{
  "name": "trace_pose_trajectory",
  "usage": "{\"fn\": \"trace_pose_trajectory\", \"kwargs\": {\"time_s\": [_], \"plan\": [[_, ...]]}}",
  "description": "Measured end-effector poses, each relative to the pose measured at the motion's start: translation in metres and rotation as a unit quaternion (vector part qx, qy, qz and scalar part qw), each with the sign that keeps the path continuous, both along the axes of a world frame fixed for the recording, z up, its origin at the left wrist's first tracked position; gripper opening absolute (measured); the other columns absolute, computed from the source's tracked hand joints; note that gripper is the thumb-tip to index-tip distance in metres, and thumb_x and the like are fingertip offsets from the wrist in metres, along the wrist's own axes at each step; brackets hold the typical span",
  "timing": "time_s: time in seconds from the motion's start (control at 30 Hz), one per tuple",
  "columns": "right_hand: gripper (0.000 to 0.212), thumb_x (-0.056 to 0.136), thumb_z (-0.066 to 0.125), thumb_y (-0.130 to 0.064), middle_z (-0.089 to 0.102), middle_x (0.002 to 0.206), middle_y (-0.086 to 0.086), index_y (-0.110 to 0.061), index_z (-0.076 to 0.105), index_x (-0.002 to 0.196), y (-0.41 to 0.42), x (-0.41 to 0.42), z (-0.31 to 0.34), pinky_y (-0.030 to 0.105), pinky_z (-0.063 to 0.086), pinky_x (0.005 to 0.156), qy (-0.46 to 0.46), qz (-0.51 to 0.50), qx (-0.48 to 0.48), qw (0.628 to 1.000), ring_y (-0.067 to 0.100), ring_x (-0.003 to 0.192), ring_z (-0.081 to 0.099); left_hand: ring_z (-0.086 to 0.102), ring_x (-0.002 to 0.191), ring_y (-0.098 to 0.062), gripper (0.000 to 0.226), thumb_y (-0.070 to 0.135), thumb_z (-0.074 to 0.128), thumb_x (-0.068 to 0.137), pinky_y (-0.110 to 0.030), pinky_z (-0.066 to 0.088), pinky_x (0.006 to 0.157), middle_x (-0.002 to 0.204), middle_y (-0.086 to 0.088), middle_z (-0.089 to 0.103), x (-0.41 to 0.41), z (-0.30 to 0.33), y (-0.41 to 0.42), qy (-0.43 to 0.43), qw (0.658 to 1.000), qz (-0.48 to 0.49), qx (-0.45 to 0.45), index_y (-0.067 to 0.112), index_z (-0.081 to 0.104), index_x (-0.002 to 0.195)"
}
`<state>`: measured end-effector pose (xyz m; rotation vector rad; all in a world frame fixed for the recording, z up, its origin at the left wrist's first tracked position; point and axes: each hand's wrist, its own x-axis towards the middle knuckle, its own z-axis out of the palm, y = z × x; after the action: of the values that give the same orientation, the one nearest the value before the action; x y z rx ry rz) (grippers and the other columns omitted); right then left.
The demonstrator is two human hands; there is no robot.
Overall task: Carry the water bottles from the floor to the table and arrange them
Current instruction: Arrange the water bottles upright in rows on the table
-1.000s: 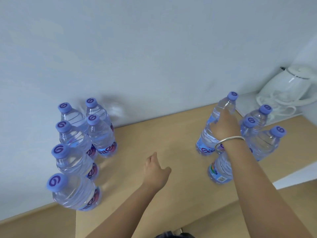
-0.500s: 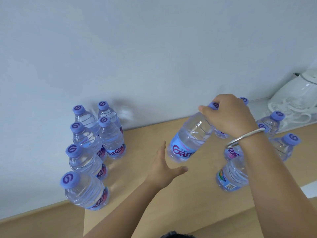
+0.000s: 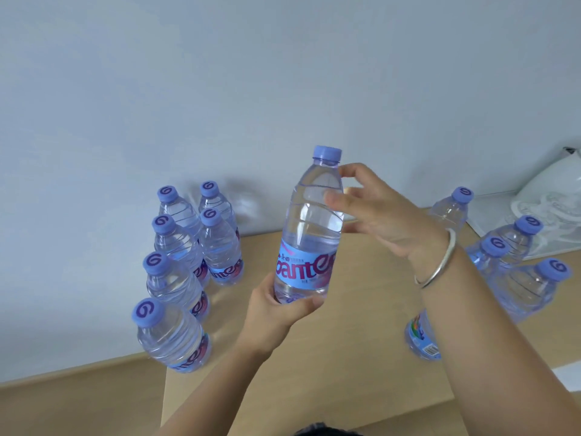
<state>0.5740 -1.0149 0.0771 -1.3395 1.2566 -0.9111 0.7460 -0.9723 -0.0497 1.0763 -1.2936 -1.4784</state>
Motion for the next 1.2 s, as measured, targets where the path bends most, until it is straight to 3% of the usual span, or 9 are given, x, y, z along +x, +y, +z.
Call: {"fn": "trace_pose_trajectory", "kwargs": {"time_s": [0.1, 0.2, 0.33, 0.73, 0.8, 0.9, 1.0, 1.13, 1.2], "plan": [[0.055, 0.075, 0.071, -0.03, 0.066, 0.117, 0.011, -0.019, 0.047, 0.123, -0.002, 0.01, -0.014, 0.047, 0.05, 0.091, -0.076, 0.045, 0.004, 0.996, 0.031, 0.104, 0.065, 0.066, 0.076, -0.007, 0.025, 0.035, 0.074, 0.055, -0.017, 0.05, 0.072, 0.079, 0.005, 0.073, 0.01, 0.01, 0.007, -0.003, 0.996, -0.087, 0.003, 0.028, 0.073, 0.079], [0.043, 0.07, 0.068, -0.036, 0.07, 0.105, 0.014, -0.024, 0.054, 0.11, -0.003, 0.022, -0.018, 0.035, 0.05, 0.072, -0.048, 0.038, -0.029, 0.998, 0.032, 0.091, 0.069, 0.067, 0.089, -0.015, 0.038, 0.035, 0.076, 0.055, -0.023, 0.052, 0.08, 0.092, -0.004, 0.073, 0.021, 0.012, 0.011, -0.003, 0.994, -0.108, 0.031, 0.02, 0.073, 0.09], [0.038, 0.065, 0.079, -0.034, 0.066, 0.073, -0.003, -0.025, 0.057, 0.095, -0.004, 0.038, -0.025, 0.03, 0.045, 0.062, -0.019, 0.043, -0.035, 0.998, 0.016, 0.065, 0.062, 0.066, 0.085, -0.012, 0.048, 0.031, 0.079, 0.052, -0.021, 0.052, 0.075, 0.089, 0.0, 0.073, 0.029, 0.012, 0.017, -0.009, 0.994, -0.098, 0.04, 0.014, 0.068, 0.095], [0.04, 0.074, 0.075, -0.025, 0.068, 0.073, -0.001, -0.009, 0.05, 0.101, -0.011, 0.072, -0.036, 0.023, 0.049, 0.053, -0.004, 0.07, -0.005, 0.998, 0.011, 0.059, 0.064, 0.066, 0.083, -0.008, 0.042, 0.024, 0.078, 0.057, -0.018, 0.05, 0.072, 0.088, 0.004, 0.073, 0.055, -0.001, 0.031, -0.011, 0.995, -0.051, 0.08, 0.015, 0.067, 0.096], [0.039, 0.074, 0.076, -0.019, 0.071, 0.081, 0.003, -0.01, 0.051, 0.102, -0.01, 0.077, -0.047, 0.027, 0.053, 0.059, -0.003, 0.081, -0.013, 0.997, 0.016, 0.067, 0.067, 0.067, 0.085, -0.008, 0.035, 0.02, 0.078, 0.062, -0.018, 0.052, 0.072, 0.091, 0.003, 0.073, 0.055, -0.01, 0.034, -0.035, 0.996, -0.01, 0.087, 0.019, 0.067, 0.096], [0.044, 0.07, 0.079, -0.016, 0.069, 0.106, 0.013, -0.016, 0.051, 0.104, -0.01, 0.085, -0.068, 0.045, 0.054, 0.085, 0.034, 0.1, -0.023, 0.994, 0.029, 0.099, 0.065, 0.065, 0.089, -0.009, 0.026, 0.02, 0.076, 0.07, -0.017, 0.05, 0.07, 0.094, 0.006, 0.071, 0.054, -0.032, 0.039, -0.131, 0.98, 0.101, 0.116, 0.026, 0.063, 0.092], [0.045, 0.068, 0.08, -0.01, 0.064, 0.11, 0.023, -0.02, 0.05, 0.101, -0.01, 0.094, -0.091, 0.047, 0.049, 0.089, 0.026, 0.096, -0.01, 0.995, 0.026, 0.096, 0.063, 0.055, 0.104, -0.011, 0.036, 0.02, 0.071, 0.076, -0.022, 0.042, 0.078, 0.11, 0.013, 0.058, 0.054, -0.053, 0.046, -0.185, 0.962, 0.128, 0.153, 0.029, 0.052, 0.105], [0.046, 0.068, 0.08, -0.007, 0.067, 0.089, 0.007, -0.028, 0.052, 0.099, -0.011, 0.102, -0.115, 0.015, 0.049, 0.067, 0.004, 0.101, 0.015, 0.995, -0.001, 0.071, 0.06, 0.045, 0.112, -0.013, 0.054, 0.022, 0.066, 0.078, -0.027, 0.04, 0.087, 0.124, 0.003, 0.046, 0.054, -0.068, 0.048, -0.236, 0.951, 0.126, 0.154, 0.025, 0.044, 0.127], [0.048, 0.069, 0.079, -0.006, 0.067, 0.086, -0.001, -0.031, 0.052, 0.1, -0.013, 0.108, -0.123, 0.01, 0.047, 0.064, -0.006, 0.105, 0.031, 0.994, -0.004, 0.07, 0.062, 0.04, 0.11, -0.011, 0.061, 0.021, 0.064, 0.08, -0.02, 0.038, 0.081, 0.131, 0.0, 0.039, 0.054, -0.072, 0.047, -0.252, 0.947, 0.123, 0.155, 0.023, 0.037, 0.134]]}}
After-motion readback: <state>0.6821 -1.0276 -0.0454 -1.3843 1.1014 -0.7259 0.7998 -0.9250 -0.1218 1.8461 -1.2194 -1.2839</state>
